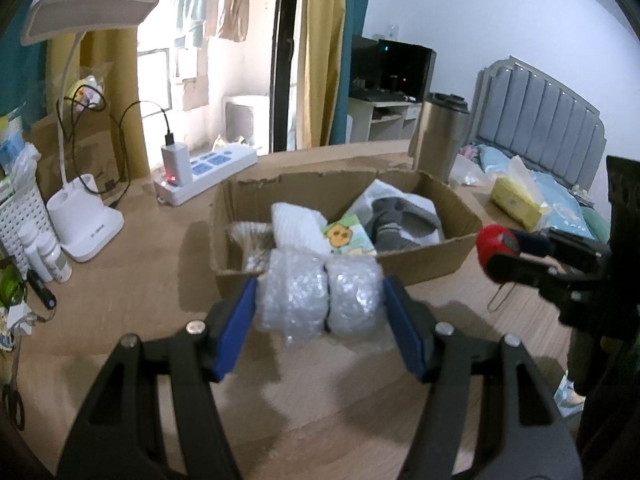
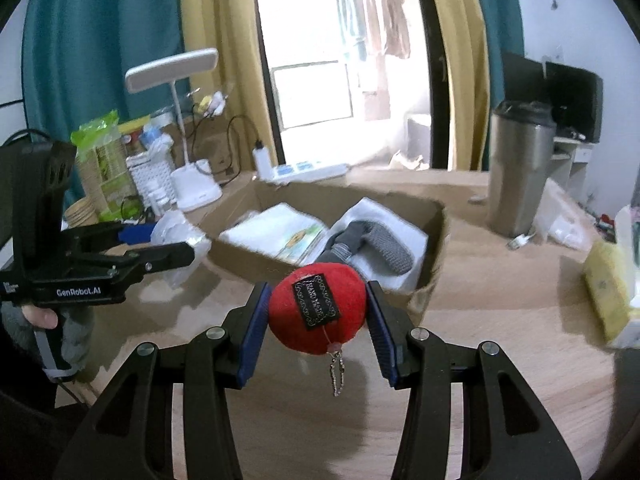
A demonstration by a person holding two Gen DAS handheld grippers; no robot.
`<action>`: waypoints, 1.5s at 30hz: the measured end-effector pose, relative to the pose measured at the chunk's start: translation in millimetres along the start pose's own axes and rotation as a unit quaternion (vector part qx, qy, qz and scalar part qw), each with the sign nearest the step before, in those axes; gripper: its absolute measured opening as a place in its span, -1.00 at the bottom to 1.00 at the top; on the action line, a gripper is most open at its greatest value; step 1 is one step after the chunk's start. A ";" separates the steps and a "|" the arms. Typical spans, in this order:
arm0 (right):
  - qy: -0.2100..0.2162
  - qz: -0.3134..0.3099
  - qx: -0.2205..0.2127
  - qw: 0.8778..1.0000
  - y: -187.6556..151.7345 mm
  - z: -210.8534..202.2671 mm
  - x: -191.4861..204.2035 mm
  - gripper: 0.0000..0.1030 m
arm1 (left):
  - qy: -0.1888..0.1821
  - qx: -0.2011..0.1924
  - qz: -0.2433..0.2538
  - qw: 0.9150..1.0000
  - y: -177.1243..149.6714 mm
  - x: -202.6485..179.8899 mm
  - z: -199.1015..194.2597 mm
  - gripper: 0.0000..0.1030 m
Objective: Organize soft objects
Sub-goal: 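Carry the red plush and bubble-wrapped items into the box and release both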
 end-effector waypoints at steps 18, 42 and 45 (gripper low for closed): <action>-0.042 0.017 -0.066 0.997 36.6 -21.6 -37.9 -0.02 | -0.010 -0.041 0.006 0.999 31.6 -4.2 -2.5 0.26; -0.013 0.014 -0.072 0.997 49.7 25.3 -20.8 -0.02 | -0.020 -0.054 -0.017 0.998 52.6 -3.9 12.3 0.26; -0.014 0.013 -0.064 0.998 48.6 32.4 -21.7 -0.02 | -0.021 -0.051 -0.019 0.998 52.8 -4.7 16.9 0.26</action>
Point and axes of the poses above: each gripper's, at about its wrist camera, not at the fingertips, and z roughly the way its jaws point, x to its left, y to its top, the point moved 7 cm from there along z, roughly the way its jaws point, and after that the axes turned 2 degrees about -y, right-handed, at the moved point
